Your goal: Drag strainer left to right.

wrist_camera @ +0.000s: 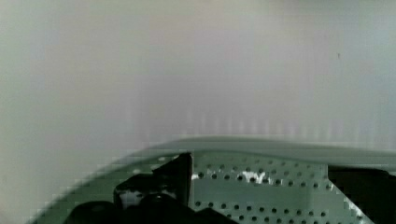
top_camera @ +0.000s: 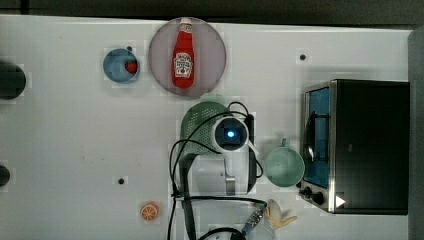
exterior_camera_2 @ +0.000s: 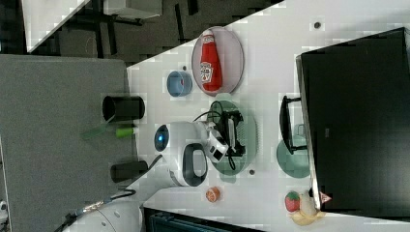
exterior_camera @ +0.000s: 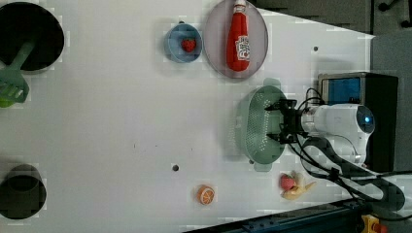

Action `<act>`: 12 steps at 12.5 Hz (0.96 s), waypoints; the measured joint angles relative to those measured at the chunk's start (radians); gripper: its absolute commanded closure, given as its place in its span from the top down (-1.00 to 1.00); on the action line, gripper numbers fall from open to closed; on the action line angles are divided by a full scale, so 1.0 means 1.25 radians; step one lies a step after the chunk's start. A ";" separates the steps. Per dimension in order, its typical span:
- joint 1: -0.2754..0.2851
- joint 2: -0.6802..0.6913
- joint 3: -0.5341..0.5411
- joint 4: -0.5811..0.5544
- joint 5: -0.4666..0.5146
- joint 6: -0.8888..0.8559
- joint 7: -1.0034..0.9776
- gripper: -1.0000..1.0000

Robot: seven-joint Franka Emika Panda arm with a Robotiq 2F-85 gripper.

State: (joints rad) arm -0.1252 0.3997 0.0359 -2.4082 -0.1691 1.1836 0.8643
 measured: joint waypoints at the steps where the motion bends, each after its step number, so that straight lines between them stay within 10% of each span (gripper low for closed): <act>1: 0.004 -0.002 -0.026 -0.002 -0.017 -0.002 -0.007 1.00; 12: -0.043 -0.087 -0.023 -0.002 0.009 -0.100 -0.162 1.00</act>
State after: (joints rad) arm -0.1786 0.2908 0.0070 -2.4102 -0.1583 1.0586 0.6616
